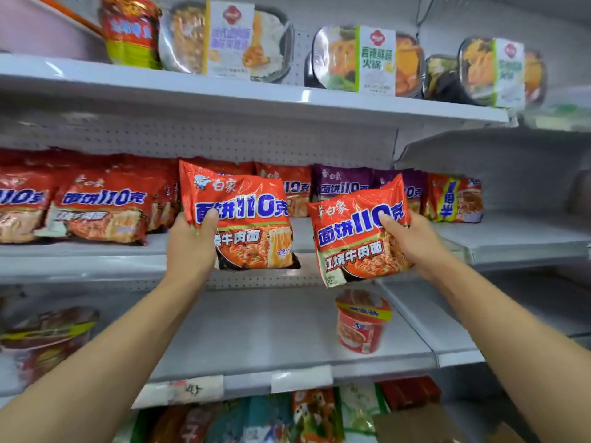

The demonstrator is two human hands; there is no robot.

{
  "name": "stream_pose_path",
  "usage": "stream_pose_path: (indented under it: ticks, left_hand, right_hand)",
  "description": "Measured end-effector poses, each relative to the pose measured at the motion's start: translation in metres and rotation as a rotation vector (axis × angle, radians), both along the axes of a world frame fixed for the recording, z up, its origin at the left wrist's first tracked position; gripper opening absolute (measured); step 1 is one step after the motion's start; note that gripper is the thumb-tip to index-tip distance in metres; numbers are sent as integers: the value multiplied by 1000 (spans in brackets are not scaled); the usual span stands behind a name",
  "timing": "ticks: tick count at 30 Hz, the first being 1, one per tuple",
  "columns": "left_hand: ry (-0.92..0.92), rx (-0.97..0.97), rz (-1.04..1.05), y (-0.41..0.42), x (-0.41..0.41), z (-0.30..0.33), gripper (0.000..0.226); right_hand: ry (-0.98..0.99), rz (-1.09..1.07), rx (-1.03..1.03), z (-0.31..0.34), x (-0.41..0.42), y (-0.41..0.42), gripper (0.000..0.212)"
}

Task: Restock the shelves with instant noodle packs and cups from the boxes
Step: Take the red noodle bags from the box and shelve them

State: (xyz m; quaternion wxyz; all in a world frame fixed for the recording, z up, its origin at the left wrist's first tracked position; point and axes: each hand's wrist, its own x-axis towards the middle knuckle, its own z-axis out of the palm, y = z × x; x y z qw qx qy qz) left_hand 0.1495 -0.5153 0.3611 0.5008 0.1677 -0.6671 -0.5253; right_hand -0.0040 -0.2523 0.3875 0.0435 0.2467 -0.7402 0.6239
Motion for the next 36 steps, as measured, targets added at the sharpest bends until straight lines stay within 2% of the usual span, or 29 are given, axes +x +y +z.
stream_pose_path:
  ticks: [3,7,11,16,20,24,30,36]
  left_hand:
    - [-3,5,46,-36,10,9,18]
    - [30,15,115,-93,18,20,20]
    - [66,23,129,-142,24,26,16]
    - [77,53,127,-191,31,32,19]
    - [75,62,143,-220,35,33,17]
    - [74,57,105,-241,39,32,14]
    - [95,76,62,-251,39,33,21]
    - [90,60,29,-244,32,34,22]
  right_hand:
    - [-30,25,-54,9,-8,-50,11]
    - [-26,47,-91,16,-17,-121,7]
    - [-28,44,-80,19,-28,-193,24]
    - [-36,25,-69,16,-43,-273,18]
    - [-76,18,-92,14,-50,-322,22]
    - [-92,42,-117,14,-53,-356,28]
    - [-109,-21,-71,6,-61,-378,37]
    - [-47,-133,2,-3,-66,-384,36]
